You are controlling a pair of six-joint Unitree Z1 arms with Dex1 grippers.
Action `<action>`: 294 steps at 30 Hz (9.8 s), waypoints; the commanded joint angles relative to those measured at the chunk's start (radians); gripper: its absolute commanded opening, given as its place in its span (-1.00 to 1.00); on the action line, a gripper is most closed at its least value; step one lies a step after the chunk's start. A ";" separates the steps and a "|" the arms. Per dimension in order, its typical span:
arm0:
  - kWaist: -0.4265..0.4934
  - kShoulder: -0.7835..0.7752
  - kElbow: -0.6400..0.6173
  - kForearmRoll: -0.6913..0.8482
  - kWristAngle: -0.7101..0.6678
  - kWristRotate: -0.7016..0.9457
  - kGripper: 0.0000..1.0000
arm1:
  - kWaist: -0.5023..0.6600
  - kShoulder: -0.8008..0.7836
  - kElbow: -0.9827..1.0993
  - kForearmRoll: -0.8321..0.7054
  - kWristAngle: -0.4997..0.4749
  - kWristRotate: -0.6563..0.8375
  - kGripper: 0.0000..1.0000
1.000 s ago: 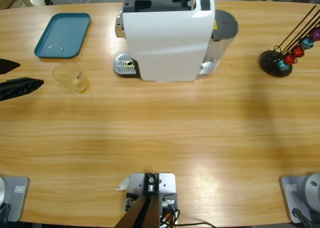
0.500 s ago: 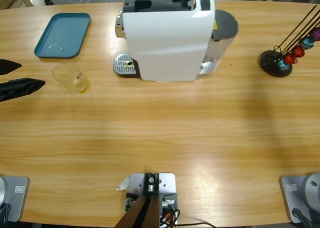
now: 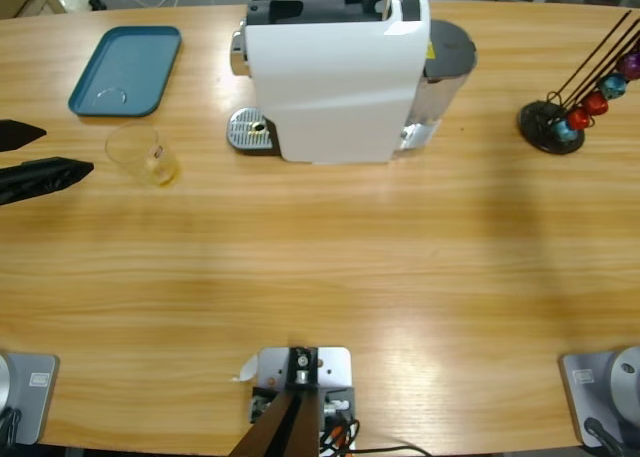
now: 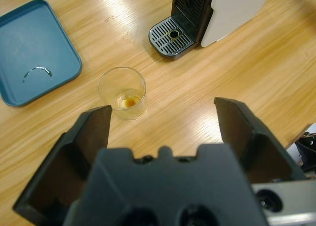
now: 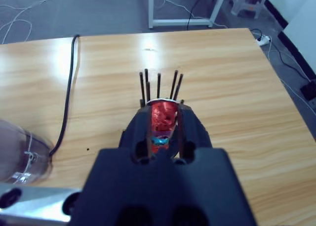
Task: Pour coffee
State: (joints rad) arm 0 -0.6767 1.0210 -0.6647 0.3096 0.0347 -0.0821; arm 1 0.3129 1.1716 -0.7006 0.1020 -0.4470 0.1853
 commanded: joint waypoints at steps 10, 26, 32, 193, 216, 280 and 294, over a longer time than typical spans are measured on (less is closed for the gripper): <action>-0.012 0.022 0.037 -0.012 -0.015 -0.004 0.79 | 0.012 -0.058 0.032 0.052 -0.001 0.036 0.57; -0.013 0.027 0.036 -0.012 -0.015 -0.004 0.79 | 0.005 0.046 0.052 -0.015 0.008 0.063 0.22; -0.012 0.025 0.036 -0.012 -0.015 -0.004 0.79 | 0.003 0.059 0.059 -0.020 0.006 0.063 0.10; -0.013 -0.012 0.056 -0.030 -0.022 -0.010 0.78 | 0.552 0.666 -0.906 0.423 0.499 -0.817 -1.00; -0.013 -0.010 0.056 -0.032 -0.022 -0.010 0.78 | 0.545 0.700 -0.925 0.407 0.461 -0.817 -1.00; -0.012 -0.001 0.056 -0.035 -0.025 -0.010 0.78 | 0.575 0.542 -0.885 0.405 0.395 -0.772 0.21; -0.012 0.010 0.056 -0.037 -0.031 -0.010 0.78 | 0.701 0.197 -0.923 0.814 -0.121 -0.450 0.69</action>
State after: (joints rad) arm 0 -0.6792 1.0233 -0.6456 0.2860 0.0181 -0.0821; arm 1 1.0034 1.5479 -1.5999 0.7727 -0.5509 -0.3986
